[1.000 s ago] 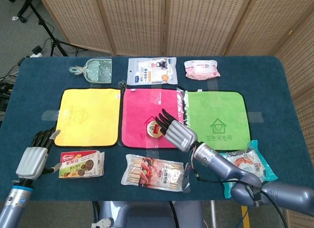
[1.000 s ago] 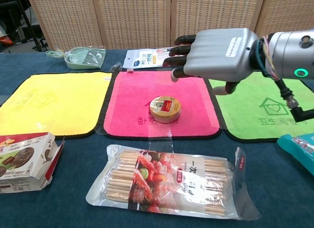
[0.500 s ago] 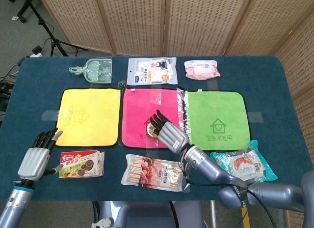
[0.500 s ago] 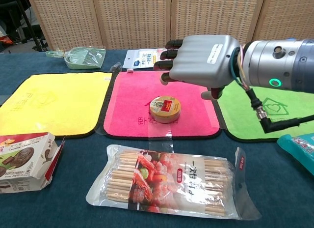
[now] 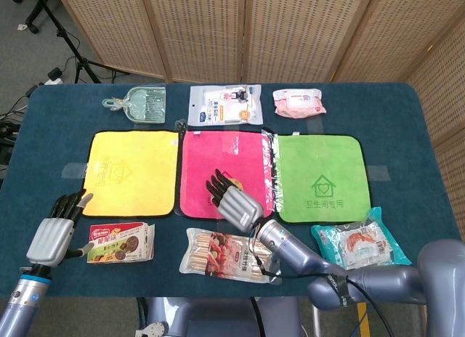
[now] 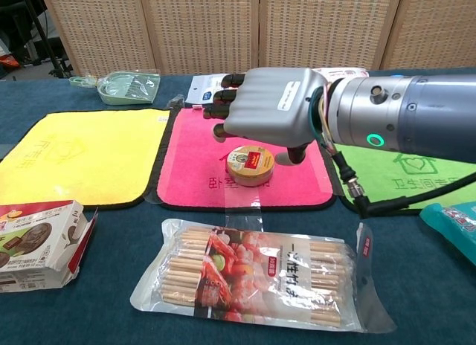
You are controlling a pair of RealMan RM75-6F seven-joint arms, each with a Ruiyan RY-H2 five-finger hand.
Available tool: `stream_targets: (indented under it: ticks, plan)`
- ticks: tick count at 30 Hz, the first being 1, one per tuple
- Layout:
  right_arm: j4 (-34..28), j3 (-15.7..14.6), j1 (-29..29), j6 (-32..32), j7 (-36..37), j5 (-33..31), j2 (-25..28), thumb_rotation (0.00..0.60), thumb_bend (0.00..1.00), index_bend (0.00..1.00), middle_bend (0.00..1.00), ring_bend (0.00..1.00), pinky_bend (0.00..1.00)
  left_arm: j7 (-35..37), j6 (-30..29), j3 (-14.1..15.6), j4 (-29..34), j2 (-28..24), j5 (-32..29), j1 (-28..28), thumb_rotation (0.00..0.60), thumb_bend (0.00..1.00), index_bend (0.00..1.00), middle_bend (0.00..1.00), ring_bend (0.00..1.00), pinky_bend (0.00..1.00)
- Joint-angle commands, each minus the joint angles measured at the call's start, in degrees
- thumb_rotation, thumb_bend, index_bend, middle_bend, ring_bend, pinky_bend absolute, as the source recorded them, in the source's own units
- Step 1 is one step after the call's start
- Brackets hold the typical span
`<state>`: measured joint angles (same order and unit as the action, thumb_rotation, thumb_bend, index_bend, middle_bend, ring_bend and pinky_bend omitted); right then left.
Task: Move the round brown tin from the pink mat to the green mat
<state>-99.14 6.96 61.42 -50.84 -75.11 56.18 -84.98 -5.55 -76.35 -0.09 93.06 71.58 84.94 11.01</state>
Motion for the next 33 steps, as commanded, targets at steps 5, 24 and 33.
stream_targets:
  ticks: [5, 24, 33]
  plan:
    - [2.74, -0.88, 1.98, 0.19, 1.65, -0.53, -2.78, 0.6, 0.36, 0.19, 0.06, 0.0, 0.01, 1.23, -1.77, -0.42, -1.13, 0.57, 1.17, -0.21, 0.6, 0.16, 0.02, 0.0, 0.0, 0.0]
    - [8.36, -1.66, 5.51, -0.08, 6.5, -3.43, -8.19, 0.6, 0.36, 0.19, 0.06, 0.0, 0.01, 3.93, -4.51, -0.73, -4.14, 1.93, 3.35, -0.48, 0.6, 0.16, 0.02, 0.0, 0.0, 0.0]
    - [10.56, -2.56, 5.83, -0.05, 8.24, -3.79, -9.28, 0.6, 0.36, 0.19, 0.06, 0.0, 0.01, 3.98, -4.43, -0.75, -4.03, 1.82, 3.19, -0.46, 0.6, 0.16, 0.02, 0.0, 0.0, 0.0]
